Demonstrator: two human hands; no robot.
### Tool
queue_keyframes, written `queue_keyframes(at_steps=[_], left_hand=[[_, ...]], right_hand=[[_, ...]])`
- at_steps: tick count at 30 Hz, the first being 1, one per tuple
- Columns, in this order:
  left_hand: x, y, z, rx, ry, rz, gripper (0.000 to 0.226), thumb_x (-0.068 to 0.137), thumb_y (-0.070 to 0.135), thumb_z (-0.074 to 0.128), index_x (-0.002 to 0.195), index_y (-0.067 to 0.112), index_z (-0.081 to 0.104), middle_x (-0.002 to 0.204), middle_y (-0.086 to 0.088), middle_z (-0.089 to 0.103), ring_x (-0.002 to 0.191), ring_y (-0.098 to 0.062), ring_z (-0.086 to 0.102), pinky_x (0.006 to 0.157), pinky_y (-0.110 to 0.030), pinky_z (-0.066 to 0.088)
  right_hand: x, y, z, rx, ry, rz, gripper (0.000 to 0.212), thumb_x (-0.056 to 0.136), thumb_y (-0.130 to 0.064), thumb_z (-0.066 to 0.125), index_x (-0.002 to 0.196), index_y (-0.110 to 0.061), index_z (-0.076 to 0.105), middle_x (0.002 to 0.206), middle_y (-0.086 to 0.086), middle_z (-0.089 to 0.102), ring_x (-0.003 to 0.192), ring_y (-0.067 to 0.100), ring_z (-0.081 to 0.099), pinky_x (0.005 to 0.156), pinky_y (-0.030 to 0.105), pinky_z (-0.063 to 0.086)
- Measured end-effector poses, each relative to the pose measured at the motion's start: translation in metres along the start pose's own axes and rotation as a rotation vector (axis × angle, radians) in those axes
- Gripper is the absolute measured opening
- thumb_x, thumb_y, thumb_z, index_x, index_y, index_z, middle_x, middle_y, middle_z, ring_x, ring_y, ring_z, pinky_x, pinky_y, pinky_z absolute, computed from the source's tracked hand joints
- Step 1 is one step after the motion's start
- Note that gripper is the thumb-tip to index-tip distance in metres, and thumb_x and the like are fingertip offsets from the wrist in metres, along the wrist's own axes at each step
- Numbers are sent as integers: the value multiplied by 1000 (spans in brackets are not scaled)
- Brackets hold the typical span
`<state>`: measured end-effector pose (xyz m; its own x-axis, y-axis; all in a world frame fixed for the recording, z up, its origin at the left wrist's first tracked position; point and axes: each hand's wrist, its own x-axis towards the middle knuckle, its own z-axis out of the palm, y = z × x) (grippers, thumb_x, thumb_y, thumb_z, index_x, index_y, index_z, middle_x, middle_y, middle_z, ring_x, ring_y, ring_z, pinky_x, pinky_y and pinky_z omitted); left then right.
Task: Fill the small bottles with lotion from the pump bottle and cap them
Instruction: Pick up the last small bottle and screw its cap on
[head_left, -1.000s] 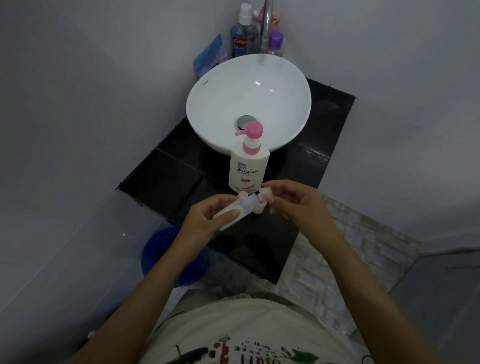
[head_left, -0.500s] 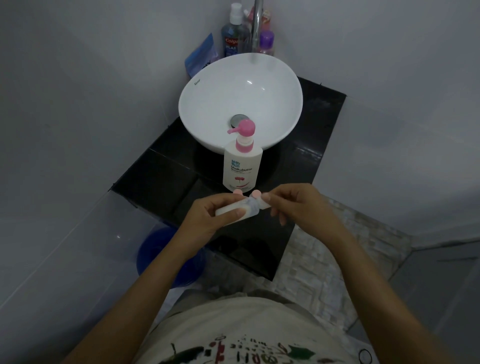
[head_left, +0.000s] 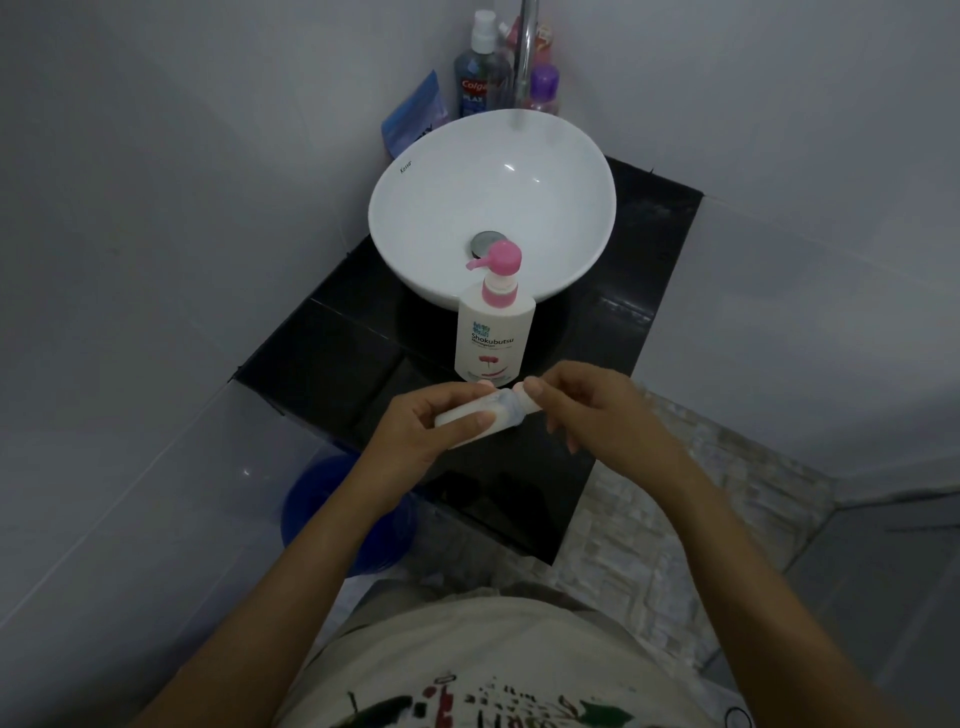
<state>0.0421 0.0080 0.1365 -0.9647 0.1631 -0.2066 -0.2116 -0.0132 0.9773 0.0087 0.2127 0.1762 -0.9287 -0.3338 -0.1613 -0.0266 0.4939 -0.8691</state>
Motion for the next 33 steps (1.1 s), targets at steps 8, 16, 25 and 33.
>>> queue_keyframes(at_steps=[8, 16, 25, 33], left_hand=[[-1, 1, 1, -10, -9, 1, 38, 72, 30, 69, 110, 22, 69, 106, 10, 71, 100, -3, 64, 75, -14, 52], [-2, 2, 0, -40, -3, 11, 39, 73, 28, 69, 110, 18, 69, 103, 9, 72, 97, -3, 65, 75, -14, 51], [-6, 1, 2, -33, -21, 4, 36, 71, 35, 70, 107, 28, 70, 105, 15, 71, 98, -3, 65, 74, -14, 51], [-9, 3, 2, -54, -28, 10, 29, 71, 37, 69, 100, 36, 72, 104, 17, 71, 95, -1, 64, 73, -12, 51]], right_hand=[[-1, -1, 3, 16, 47, 3, 39, 78, -59, 49, 75, -22, 63, 58, -9, 63, 42, 2, 53, 44, 9, 42], [-4, -2, 0, 79, -7, -15, 19, 83, -41, 62, 84, -22, 64, 65, -5, 66, 46, 6, 57, 43, 9, 41], [-7, -3, 1, 92, -39, 13, 12, 85, -29, 65, 93, -20, 65, 67, -4, 67, 49, 4, 58, 42, 13, 42], [-10, -6, 1, 172, -66, -15, 13, 84, -22, 66, 97, -21, 68, 66, 3, 68, 46, 5, 56, 41, 15, 43]])
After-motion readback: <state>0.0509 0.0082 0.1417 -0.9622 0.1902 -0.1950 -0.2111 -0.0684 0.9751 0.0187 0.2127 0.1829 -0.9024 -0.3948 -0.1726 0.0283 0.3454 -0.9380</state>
